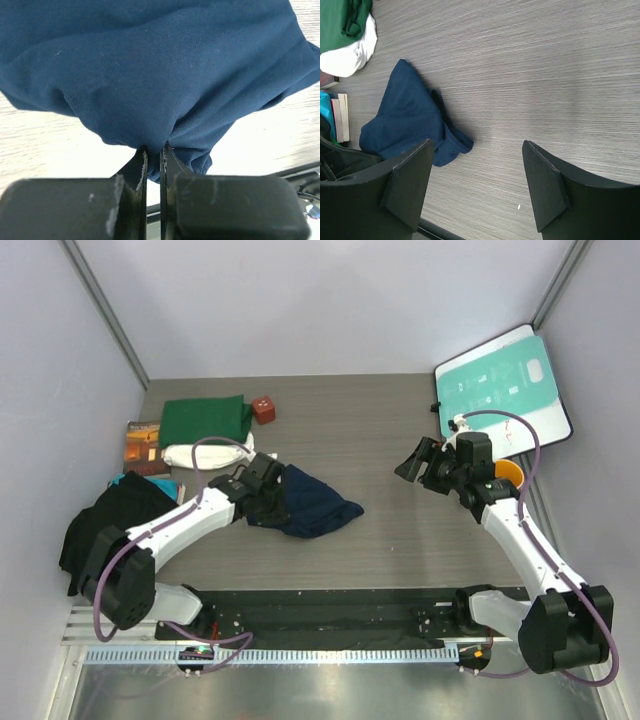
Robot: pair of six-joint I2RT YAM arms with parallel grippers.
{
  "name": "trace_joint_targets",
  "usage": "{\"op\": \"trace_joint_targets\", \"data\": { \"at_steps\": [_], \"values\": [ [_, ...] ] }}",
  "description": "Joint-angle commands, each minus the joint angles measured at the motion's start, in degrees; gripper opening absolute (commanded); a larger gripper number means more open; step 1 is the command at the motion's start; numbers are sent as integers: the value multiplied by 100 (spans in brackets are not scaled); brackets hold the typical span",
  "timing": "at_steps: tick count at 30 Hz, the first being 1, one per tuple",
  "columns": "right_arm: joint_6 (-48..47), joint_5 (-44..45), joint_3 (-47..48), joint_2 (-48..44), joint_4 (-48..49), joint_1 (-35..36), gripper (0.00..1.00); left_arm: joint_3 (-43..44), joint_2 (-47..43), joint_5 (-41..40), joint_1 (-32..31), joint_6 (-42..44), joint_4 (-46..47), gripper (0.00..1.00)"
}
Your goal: Fold and stack the t-shirts
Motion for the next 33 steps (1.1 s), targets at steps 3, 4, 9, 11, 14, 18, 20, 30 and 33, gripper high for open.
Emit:
{"op": "trace_joint_targets", "data": {
  "at_steps": [3, 4, 9, 11, 14, 18, 20, 30, 33],
  "values": [
    [-69, -12, -21, -177, -31, 12, 77, -71, -583, -782, -2, 56, -334, 0],
    [-52, -12, -30, -142, -74, 21, 77, -53, -627, -835, -2, 47, -352, 0],
    [36, -300, -161, 87, 39, 12, 77, 79, -610, -871, -2, 135, -449, 0],
    [141, -468, -240, 201, 250, 56, 77, 105, -522, -722, -2, 161, -405, 0],
    [72, -425, -145, 596, 277, 354, 77, 114, -303, -283, -2, 267, -256, 0],
    [-25, -311, 23, 1036, 154, 750, 77, 27, -170, -63, -11, 223, -63, 0],
    [44, -258, -29, 1019, 285, 785, 76, 9, -179, 173, -11, 214, 25, 0],
    [80, -531, 488, 2108, 567, 882, 76, -122, -249, 359, -415, 65, 104, 0],
    [80, -390, 612, 2100, 637, 917, 76, -150, -65, 491, -537, 56, 184, 0]
  ]
}}
